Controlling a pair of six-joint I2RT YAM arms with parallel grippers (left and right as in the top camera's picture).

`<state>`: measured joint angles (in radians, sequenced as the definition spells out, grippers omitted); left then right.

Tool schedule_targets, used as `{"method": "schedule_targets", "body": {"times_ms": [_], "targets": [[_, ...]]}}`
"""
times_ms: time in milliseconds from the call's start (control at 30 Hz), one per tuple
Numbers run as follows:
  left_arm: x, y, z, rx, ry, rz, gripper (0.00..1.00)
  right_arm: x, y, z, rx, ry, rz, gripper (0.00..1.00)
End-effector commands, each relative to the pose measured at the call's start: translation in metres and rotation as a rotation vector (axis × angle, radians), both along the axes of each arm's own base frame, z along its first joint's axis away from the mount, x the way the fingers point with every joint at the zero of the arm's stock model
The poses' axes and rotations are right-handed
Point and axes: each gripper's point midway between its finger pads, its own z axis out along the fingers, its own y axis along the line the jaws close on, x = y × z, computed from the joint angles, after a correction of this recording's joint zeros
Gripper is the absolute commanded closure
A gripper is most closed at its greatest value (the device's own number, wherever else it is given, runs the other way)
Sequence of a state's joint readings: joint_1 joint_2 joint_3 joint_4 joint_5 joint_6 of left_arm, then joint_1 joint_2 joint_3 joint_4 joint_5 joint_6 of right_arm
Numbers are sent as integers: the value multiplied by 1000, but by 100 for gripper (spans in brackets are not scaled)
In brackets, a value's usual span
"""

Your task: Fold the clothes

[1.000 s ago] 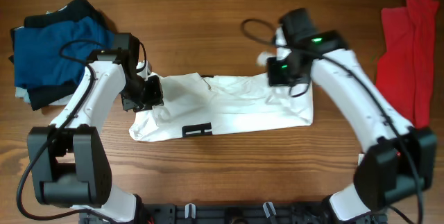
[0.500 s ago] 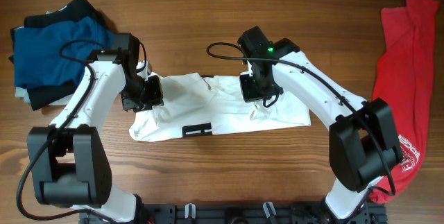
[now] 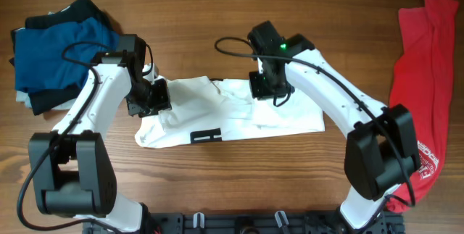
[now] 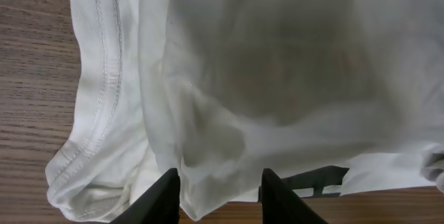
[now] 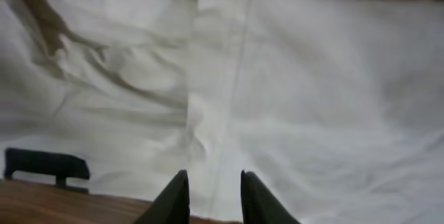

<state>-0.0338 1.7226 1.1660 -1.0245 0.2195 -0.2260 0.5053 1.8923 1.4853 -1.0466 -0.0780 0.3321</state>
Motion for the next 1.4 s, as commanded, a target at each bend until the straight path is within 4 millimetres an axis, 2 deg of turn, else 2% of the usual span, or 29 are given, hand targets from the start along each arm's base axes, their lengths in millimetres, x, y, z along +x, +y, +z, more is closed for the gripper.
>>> {"method": "schedule_targets", "body": {"times_ms": [0,67,133,200,300,533,767,933,1367], "targets": [[8,-3,19,-18,-66,-6,61,9,7,37,48,-79,17,78],[8,-3,21,-18,-73,-6,57,10,0,41,27,-92,-17,80],[8,-3,21,-18,-75,-6,50,13,-16,43,-26,-106,-95,81],[11,-1,21,-18,-83,2,32,17,-35,44,-90,-122,-152,80],[15,5,20,-17,-96,15,21,21,-56,44,-143,-125,-208,79],[15,13,8,0,-65,17,16,24,-67,44,-146,-122,-233,78],[14,21,-22,47,6,7,15,23,-67,44,-152,-117,-210,78],[17,34,-42,121,31,5,15,23,-69,44,-163,-122,-210,78],[13,34,-75,121,100,0,16,20,-71,43,-170,-108,-210,78]]}}
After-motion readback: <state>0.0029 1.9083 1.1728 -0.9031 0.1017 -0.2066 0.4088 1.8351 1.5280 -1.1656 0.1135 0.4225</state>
